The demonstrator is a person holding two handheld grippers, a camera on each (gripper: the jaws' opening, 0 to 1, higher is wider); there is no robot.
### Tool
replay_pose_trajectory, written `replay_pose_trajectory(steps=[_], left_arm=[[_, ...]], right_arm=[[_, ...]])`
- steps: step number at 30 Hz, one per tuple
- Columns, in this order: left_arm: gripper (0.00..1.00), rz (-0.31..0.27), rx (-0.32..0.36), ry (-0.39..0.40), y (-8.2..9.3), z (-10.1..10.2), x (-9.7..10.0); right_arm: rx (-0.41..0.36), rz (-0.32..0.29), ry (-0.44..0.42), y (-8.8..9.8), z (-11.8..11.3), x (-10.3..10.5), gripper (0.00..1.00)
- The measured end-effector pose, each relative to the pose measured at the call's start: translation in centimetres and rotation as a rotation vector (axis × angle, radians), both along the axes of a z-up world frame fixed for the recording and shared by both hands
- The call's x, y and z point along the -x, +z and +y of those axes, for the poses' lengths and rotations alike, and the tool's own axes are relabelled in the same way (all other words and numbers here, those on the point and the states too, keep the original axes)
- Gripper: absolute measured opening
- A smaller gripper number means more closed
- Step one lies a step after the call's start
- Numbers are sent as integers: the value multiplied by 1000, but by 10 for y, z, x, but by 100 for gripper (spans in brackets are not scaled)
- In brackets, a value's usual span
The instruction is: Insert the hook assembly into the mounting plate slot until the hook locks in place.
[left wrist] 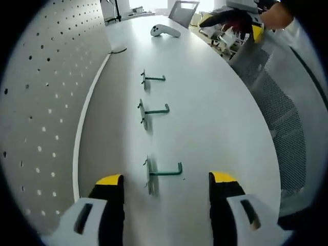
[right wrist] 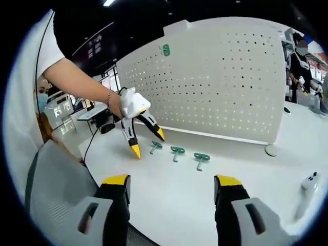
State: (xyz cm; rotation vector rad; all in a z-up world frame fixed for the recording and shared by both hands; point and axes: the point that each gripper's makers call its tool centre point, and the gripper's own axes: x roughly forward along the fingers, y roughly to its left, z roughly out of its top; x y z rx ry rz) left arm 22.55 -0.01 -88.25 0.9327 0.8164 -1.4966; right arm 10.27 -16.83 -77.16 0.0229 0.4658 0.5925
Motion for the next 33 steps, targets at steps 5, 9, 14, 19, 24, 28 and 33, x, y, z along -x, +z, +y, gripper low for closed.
replay_pose_trajectory(steps=[5,9,14,19,24,28,33], left_arm=[[52,-2,1,25,2,1,-4],[48,-3,12,45,2,1,-7],[42,-7,11,65,2,2,-8],[33,-10,5,83,3,4,-10],[20,-24,-4,117,3,5,-17],[13,-41,-6,127,3,5,-20],[8,-51,-8,134,3,5,-22]], right_arm=[[0,1,-3,-1,-1,0,65],[1,-2,-4,0,-1,-1,64],[5,-4,-4,0,-2,-1,63],[5,-9,-5,1,-2,-1,62],[2,-12,-10,2,-3,-1,61],[6,-13,-8,2,-3,-1,60],[4,-10,-8,2,-3,-1,59]])
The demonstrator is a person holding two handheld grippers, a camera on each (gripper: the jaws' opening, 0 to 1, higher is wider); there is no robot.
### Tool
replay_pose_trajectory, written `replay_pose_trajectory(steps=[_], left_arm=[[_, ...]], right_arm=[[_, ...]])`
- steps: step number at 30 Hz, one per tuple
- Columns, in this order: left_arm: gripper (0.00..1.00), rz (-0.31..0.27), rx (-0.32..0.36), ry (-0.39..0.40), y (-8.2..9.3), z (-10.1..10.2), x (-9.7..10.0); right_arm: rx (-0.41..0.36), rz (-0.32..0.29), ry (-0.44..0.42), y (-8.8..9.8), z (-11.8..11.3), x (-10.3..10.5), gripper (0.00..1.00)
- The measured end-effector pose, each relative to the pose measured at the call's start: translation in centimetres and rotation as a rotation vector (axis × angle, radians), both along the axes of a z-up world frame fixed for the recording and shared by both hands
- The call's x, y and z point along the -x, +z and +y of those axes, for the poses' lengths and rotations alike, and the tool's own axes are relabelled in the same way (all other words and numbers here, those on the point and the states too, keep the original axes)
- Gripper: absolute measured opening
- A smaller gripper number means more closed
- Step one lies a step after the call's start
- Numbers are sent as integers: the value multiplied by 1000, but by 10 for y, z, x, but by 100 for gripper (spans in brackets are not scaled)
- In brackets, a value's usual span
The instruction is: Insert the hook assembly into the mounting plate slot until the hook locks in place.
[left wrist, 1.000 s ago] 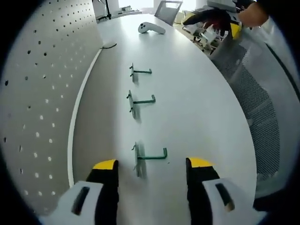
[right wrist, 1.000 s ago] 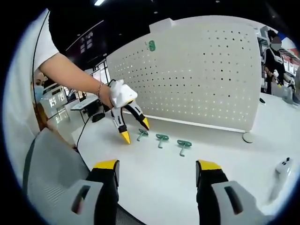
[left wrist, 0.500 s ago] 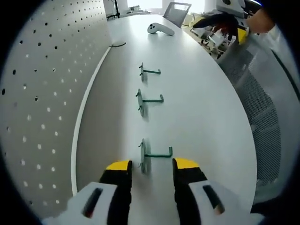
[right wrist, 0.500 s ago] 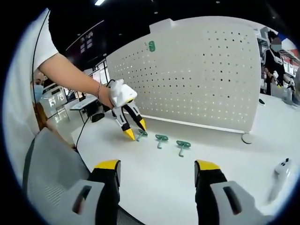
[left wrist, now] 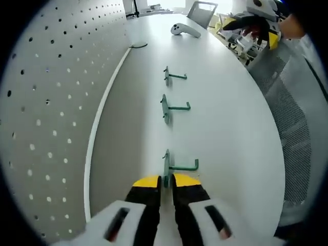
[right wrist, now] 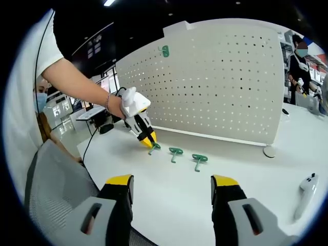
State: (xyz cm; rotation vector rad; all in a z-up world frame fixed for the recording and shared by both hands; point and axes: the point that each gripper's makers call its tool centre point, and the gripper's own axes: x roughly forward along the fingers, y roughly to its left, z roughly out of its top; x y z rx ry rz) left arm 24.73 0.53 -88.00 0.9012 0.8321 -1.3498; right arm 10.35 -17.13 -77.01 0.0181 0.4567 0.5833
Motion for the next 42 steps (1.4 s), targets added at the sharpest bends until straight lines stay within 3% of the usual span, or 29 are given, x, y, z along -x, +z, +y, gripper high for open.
replay_pose_trajectory(steps=[9,42], left_arm=[[4,-24,-20,9,-1,0,-3],[3,-10,-4,23,0,0,-4]], right_arm=[[-9,-1,-1,1,0,0,60],[-32,39,-3,-6,3,1,74]])
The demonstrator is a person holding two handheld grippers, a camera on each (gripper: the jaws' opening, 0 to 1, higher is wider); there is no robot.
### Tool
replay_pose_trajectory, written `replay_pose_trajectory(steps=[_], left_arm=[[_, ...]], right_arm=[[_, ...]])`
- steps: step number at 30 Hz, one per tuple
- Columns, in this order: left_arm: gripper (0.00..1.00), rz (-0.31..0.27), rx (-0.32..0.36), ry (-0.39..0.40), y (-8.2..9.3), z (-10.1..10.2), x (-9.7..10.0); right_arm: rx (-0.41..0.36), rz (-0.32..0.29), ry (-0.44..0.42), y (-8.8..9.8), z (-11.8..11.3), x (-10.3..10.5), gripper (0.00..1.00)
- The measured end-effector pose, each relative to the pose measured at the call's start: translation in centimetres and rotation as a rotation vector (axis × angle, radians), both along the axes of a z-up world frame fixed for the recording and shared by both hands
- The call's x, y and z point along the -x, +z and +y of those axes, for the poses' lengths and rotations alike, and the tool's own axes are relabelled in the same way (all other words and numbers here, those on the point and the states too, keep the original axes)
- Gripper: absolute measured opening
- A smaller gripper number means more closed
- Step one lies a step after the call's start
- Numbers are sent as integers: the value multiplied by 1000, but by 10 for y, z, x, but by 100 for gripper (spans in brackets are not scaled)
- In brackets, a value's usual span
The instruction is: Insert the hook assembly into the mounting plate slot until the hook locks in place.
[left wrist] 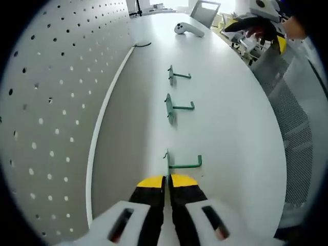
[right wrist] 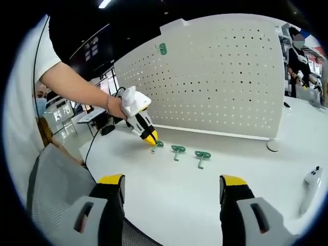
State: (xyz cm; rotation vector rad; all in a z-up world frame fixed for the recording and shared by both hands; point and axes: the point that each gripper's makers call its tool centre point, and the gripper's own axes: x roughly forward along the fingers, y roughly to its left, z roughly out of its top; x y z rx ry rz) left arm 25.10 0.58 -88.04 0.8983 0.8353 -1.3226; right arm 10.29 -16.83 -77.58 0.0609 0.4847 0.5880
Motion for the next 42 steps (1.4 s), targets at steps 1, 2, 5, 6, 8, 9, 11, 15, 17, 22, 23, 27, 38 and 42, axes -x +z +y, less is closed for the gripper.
replay_pose_trajectory(steps=[1,2,5,6,8,9,11,15,17,22,23,27,38,42], left_arm=[[3,1,2,3,0,0,0],[3,3,4,7,0,0,-1],[3,2,8,8,0,0,0],[3,3,9,9,0,0,0],[3,5,11,13,0,0,0],[3,5,12,12,0,0,0],[3,5,13,12,0,0,0],[3,21,28,7,0,1,-1],[3,72,62,98,1,0,-2],[3,41,101,48,6,-1,2],[3,34,106,48,6,-1,1],[3,36,153,60,13,-4,4],[3,18,209,74,28,-12,4],[3,14,241,84,38,-16,5]], right_arm=[[-2,1,0,0,0,0,74],[1,2,0,-1,0,0,74],[0,3,1,-1,0,0,74],[1,4,1,-1,0,0,74],[-4,5,3,-1,1,0,73],[-1,7,2,-1,1,0,73],[-4,6,2,0,1,0,73],[-3,7,1,-1,0,0,73],[-8,6,-4,0,0,0,73],[-8,7,-7,0,0,0,73],[-7,7,-6,0,0,0,73],[-6,6,-2,0,0,0,73],[-7,2,-5,0,-1,0,72],[-6,0,-9,1,-1,-1,72]])
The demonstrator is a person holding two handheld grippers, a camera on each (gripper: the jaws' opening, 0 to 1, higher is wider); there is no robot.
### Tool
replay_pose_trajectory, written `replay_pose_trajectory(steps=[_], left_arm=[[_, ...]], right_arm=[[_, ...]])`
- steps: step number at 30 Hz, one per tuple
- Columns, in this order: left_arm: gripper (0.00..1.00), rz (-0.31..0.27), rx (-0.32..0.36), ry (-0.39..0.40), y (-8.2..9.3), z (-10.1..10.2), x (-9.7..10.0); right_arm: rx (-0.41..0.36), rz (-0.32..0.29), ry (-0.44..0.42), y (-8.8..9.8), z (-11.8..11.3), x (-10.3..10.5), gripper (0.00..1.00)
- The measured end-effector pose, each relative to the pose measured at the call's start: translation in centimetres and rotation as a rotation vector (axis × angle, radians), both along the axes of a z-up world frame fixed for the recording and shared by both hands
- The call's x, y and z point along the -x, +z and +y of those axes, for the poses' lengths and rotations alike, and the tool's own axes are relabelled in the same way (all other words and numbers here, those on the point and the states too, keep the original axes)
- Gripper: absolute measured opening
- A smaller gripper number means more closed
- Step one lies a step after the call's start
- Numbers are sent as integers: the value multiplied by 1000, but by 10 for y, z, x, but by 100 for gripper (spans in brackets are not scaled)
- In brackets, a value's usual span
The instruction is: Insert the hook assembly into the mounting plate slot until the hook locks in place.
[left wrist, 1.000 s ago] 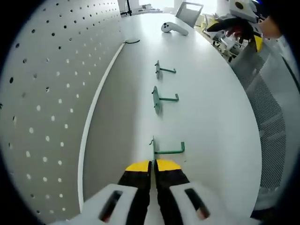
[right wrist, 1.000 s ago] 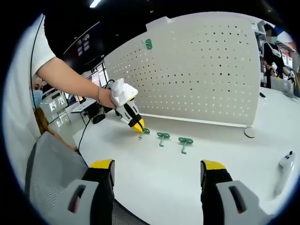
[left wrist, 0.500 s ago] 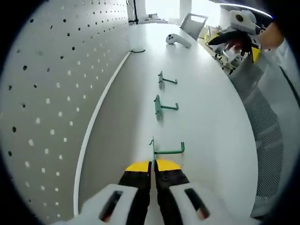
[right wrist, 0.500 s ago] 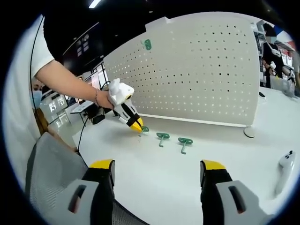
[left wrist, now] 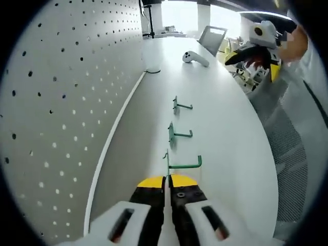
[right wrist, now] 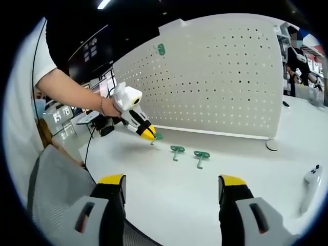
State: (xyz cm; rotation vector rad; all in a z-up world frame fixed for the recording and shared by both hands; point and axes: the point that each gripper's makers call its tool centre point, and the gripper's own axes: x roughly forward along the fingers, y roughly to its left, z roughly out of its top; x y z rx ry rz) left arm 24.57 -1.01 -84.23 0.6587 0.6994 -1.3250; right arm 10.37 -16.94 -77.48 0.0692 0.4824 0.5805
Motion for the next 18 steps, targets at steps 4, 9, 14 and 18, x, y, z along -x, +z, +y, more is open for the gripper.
replay_pose_trajectory(steps=[4,9,14,18], left_arm=[[3,-12,25,10,7,-1,-1],[2,-20,59,32,17,0,-3],[2,-29,89,56,24,1,-5],[2,-31,113,70,29,2,-1]], right_arm=[[-3,0,-6,0,-2,-1,72],[-3,-1,-3,0,-1,-1,71],[-4,-2,-7,0,-2,-1,71],[-4,-3,-6,0,-1,-1,71]])
